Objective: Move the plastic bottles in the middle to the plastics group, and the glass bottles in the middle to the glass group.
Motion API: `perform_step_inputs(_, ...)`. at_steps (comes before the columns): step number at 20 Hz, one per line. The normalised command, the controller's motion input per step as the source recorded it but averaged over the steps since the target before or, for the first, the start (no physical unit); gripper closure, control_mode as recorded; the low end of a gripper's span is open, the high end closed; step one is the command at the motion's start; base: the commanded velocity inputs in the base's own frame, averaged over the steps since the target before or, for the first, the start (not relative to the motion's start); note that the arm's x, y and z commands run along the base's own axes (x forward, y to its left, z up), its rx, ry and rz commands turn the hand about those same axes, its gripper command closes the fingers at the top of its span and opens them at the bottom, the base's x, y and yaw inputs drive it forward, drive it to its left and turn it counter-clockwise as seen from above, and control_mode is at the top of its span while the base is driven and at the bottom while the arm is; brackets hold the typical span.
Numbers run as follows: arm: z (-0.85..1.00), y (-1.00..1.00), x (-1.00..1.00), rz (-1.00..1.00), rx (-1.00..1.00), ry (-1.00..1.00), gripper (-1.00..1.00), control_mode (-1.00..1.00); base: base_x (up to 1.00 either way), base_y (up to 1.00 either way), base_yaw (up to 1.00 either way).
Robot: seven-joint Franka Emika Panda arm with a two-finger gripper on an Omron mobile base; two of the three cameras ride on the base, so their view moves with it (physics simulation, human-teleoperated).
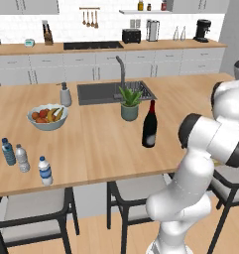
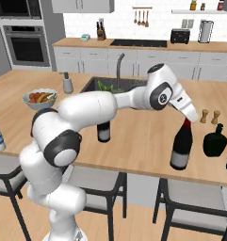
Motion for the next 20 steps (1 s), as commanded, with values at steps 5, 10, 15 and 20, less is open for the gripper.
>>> perform_step_inputs(5, 0.0, -0.69, 0.0, -0.17, 0.0, 0.0, 1.0, -1.0, 0.0, 0.0, 0.0)
perform_step_inputs(10, 0.0, -0.18, 0.0, -0.03, 0.0, -0.01, 1.0, -1.0, 0.0, 0.0, 0.0)
perform_step_inputs(15, -0.06, -0.12, 0.03, 0.0, 0.0, -0.04, 1.0, -1.0, 0.0, 0.0, 0.0)
perform_step_inputs(20, -0.09, -0.37, 0.09, 0.02, 0.0, -0.01, 1.0, -1.0, 0.0, 0.0, 0.0)
